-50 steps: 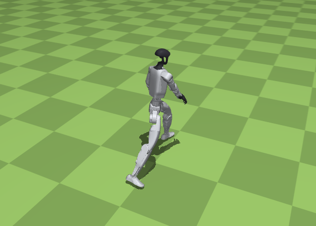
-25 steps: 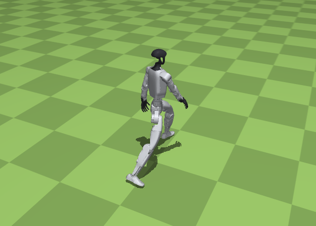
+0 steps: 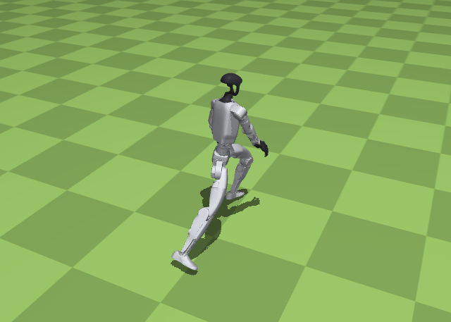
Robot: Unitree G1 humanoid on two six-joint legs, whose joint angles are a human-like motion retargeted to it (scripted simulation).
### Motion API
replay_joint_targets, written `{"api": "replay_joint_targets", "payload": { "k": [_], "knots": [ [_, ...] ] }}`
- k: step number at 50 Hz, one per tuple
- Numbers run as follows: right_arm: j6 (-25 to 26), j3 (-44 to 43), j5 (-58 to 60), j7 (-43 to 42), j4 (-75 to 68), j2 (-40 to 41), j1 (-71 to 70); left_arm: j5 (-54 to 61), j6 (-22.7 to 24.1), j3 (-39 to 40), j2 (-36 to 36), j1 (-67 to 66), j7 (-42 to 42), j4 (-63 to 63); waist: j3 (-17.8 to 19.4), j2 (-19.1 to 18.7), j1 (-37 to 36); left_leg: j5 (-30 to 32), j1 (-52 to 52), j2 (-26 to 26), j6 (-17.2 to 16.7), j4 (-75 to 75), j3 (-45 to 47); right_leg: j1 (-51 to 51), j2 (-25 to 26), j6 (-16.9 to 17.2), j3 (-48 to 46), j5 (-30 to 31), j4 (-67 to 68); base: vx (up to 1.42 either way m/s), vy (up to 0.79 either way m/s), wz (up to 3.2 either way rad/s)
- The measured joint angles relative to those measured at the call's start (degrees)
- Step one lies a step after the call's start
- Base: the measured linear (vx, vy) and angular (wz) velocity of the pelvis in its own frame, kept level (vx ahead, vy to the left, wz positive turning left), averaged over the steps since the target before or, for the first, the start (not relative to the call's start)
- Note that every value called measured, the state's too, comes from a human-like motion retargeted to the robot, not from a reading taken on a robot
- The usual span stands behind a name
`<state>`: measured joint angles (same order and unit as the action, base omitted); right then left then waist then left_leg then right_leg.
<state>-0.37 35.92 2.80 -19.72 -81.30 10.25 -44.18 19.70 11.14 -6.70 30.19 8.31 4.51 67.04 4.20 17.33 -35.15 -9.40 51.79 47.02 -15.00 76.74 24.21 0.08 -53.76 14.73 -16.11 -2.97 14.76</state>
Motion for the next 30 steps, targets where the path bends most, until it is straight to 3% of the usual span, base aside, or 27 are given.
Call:
{"api": "replay_joint_targets", "payload": {
  "k": [10, 18, 23, 27, 30],
  "knots": [
    [0.1, 0.0, 1.8, 0.5, 1.7, 0.3, 0.6, -1.1, 0.8, 2.5, -1.4, 0.6, 2.0, -11.1, -1.2, 0.5, 2.2, 9.4, -2.9, -5.0, 0.0, -17.9, 2.1, 0.2, 4.6, 0.0, -4.5, -1.4, -0.4, -0.11, -0.25, 0.30],
    [0.4, 2.2, 8.2, 6.6, -1.6, 2.1, 3.2, -3.8, -0.9, 4.9, -7.3, -2.8, -2.1, -7.7, -1.4, -4.3, 3.9, 20.0, -15.1, -8.0, 0.0, -41.7, 3.2, 5.5, 13.1, -1.6, -8.3, -3.3, -1.3, -0.09, -0.36, 0.16],
    [0.5, 4.1, 12.4, 11.5, -3.3, 2.1, 4.9, -5.4, -2.5, 3.8, -10.3, -6.3, -5.9, -1.7, -2.3, -9.4, 3.7, 26.2, -25.5, -6.5, 0.0, -56.9, 3.9, 10.4, 20.0, -2.9, -9.6, -5.1, -2.2, 0.01, -0.33, -0.06],
    [0.2, 4.2, 14.2, 11.7, -3.5, 1.2, 6.1, -6.2, -2.9, 2.4, -12.5, -9.7, -7.4, 2.2, -3.1, -13.3, 3.1, 26.7, -31.6, -3.9, 0.0, -63.3, 4.6, 14.0, 24.8, -3.7, -9.9, -6.2, -2.8, 0.06, -0.22, -0.06],
    [0.0, 4.1, 15.2, 10.1, -3.5, 0.5, 6.9, -6.6, -2.8, 1.4, -14.1, -12.2, -7.8, 4.9, -3.8, -13.9, 3.0, 25.1, -32.5, -3.8, 0.3, -63.8, 5.2, 15.2, 25.2, -3.6, -10.7, -6.1, -3.3, 0.02, -0.06, 0.06]
  ]
}}
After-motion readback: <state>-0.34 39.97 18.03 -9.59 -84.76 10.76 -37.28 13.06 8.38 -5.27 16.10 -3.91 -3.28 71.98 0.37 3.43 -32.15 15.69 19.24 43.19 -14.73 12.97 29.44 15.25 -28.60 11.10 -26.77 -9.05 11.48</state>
